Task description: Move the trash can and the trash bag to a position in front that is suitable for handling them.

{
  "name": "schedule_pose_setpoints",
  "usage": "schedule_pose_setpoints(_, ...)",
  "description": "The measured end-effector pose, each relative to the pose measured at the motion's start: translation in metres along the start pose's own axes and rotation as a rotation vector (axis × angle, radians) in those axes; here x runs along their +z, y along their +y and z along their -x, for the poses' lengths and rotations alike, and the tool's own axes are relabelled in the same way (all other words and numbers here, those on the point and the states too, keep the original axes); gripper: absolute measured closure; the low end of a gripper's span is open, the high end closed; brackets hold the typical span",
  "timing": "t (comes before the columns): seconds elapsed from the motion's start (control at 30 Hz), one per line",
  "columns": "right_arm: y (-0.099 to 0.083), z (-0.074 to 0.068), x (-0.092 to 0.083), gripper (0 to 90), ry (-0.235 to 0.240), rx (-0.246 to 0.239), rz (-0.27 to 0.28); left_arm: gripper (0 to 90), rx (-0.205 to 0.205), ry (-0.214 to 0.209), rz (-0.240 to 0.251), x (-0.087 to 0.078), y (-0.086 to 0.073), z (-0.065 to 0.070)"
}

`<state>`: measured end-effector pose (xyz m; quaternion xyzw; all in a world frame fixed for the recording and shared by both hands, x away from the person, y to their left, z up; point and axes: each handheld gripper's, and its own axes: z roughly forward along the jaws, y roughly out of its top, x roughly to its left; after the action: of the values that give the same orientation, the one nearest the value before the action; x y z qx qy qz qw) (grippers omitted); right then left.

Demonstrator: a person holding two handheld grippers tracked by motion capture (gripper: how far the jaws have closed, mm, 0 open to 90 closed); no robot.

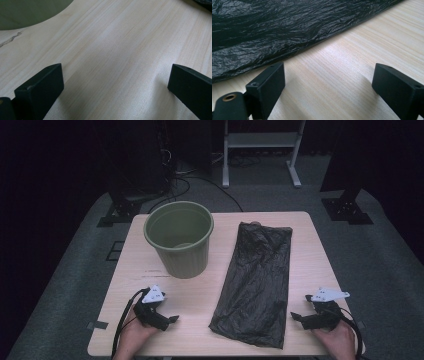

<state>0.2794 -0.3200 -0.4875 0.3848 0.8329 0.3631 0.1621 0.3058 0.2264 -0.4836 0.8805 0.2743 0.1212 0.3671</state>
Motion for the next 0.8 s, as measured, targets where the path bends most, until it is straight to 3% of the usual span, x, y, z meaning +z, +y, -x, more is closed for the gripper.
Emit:
schedule_pose_setpoints(0.2, 0.000, -0.002, -0.002, 11.4, -0.025, 0.007, 0.000, 0.0, 0.000, 0.000, 0.000, 0.000, 0.000, 0.000)
schedule_pose_setpoints(0.47, 0.010, -0.008, -0.008, 12.6, -0.010, 0.052, 0.031, 0.0, 0.000, 0.000, 0.000, 0.000, 0.000, 0.000)
schedule_pose_setpoints(0.6, 0.018, -0.013, -0.009, 12.7, 0.021, 0.072, 0.056, 0.0, 0.000, 0.000, 0.000, 0.000, 0.000, 0.000)
schedule_pose_setpoints(0.8, 0.026, -0.021, -0.001, 13.0, 0.036, 0.072, 0.046, 0.0, 0.000, 0.001, -0.001, 0.000, 0.000, 0.000)
